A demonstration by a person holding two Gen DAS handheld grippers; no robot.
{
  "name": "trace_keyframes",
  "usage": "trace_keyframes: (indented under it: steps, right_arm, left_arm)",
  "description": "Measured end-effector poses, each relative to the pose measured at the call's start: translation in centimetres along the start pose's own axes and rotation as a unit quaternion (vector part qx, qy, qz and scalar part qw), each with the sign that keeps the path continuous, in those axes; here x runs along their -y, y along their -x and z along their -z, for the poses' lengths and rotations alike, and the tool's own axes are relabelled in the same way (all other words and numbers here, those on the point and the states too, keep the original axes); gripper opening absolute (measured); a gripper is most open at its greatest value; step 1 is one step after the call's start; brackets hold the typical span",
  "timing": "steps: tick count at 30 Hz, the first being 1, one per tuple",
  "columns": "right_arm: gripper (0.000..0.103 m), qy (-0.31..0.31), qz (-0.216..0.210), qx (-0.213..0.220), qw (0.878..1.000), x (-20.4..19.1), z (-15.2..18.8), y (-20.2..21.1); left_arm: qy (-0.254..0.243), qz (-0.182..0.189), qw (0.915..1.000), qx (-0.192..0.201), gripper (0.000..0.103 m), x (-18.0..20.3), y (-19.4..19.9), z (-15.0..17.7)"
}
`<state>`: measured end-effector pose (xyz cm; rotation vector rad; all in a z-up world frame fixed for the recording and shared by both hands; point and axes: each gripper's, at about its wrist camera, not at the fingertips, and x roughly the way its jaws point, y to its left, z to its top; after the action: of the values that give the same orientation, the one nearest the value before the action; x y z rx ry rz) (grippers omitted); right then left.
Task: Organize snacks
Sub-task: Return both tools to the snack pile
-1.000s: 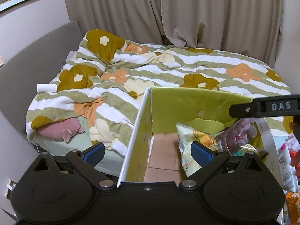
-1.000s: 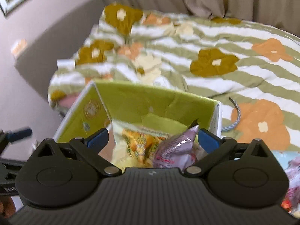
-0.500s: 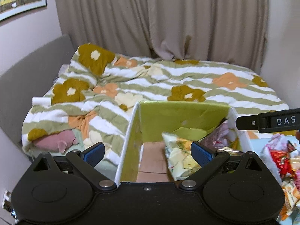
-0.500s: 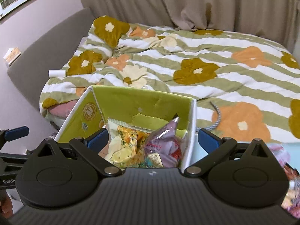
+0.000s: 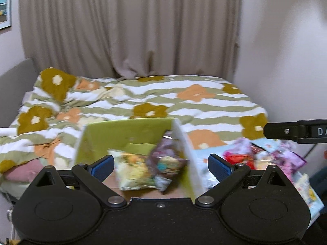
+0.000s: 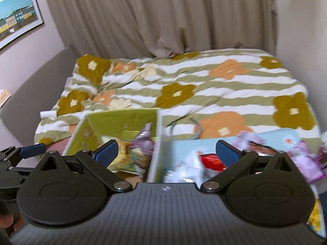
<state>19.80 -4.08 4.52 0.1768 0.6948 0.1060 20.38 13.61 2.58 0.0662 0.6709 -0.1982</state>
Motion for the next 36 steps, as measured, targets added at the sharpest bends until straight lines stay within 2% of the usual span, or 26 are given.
trace_keyframes:
  steps: [5, 8, 15, 22, 28, 36]
  right_arm:
    - [0.103, -0.006, 0.028, 0.01, 1.0, 5.8, 2.2, 3.9]
    - [0.103, -0.015, 0.036, 0.007, 0.999, 9.5, 3.4, 5.3]
    - [0.103, -0.02, 0.048, -0.016, 0.999, 17.1, 6.1, 7.3]
    - [0.103, -0.019, 0.049, -0.042, 0.998, 23.3, 8.5, 7.7]
    - [0.103, -0.018, 0.043, -0.063, 0.997, 27.0, 9.8, 6.6]
    - [0.103, -0.022, 0.031, -0.089, 0.995, 29.3, 10.8, 4.5]
  left_arm:
    - [-0.017, 0.018, 0.9997, 0.004, 0.1, 5.3, 0.8, 1.5]
    - [-0.012, 0.023, 0.9996, -0.008, 0.1, 8.7, 0.9, 2.5]
    - [0.017, 0.048, 0.9975, -0.05, 0.1, 16.3, 0.3, 5.3]
    - [0.049, 0.074, 0.9908, -0.103, 0.1, 23.2, -2.2, 7.7]
    - [0.081, 0.071, 0.9851, -0.134, 0.1, 26.5, -5.2, 9.1]
    - [0.111, 0.06, 0.9789, -0.161, 0.1, 28.4, -8.3, 10.4]
